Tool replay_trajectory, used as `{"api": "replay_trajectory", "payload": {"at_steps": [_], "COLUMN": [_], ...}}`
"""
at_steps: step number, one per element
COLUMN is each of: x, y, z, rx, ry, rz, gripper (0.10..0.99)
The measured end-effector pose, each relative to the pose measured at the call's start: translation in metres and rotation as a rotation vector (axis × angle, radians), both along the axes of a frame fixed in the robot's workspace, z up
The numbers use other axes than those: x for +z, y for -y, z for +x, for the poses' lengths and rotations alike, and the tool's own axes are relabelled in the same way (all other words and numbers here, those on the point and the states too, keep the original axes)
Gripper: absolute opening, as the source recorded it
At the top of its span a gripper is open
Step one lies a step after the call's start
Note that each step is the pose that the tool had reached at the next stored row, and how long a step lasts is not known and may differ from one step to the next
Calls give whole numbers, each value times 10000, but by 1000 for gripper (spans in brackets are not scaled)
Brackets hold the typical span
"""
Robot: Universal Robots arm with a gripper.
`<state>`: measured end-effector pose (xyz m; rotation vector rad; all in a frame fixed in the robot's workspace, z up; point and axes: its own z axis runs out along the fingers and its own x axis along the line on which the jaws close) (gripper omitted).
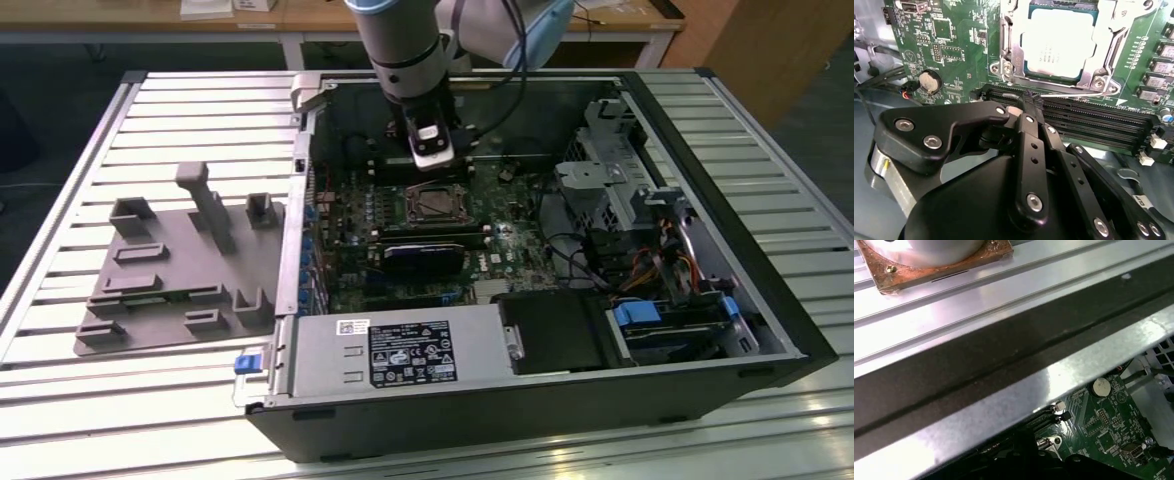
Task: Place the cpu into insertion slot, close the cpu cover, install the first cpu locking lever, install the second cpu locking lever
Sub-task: 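Install the first cpu locking lever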
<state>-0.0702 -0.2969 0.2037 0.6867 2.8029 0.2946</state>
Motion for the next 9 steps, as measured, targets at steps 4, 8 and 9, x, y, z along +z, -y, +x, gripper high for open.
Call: {"api": "replay_trajectory", "payload": {"at_steps": [4, 8, 9], "x": [-42, -70, -77], "y": [-1, -1, -1], "z": [0, 0, 0], "rx": [-111, -165, -180], "ry": [1, 0, 0], "rz": [-41, -60, -65], "gripper": [106, 106, 106]}}
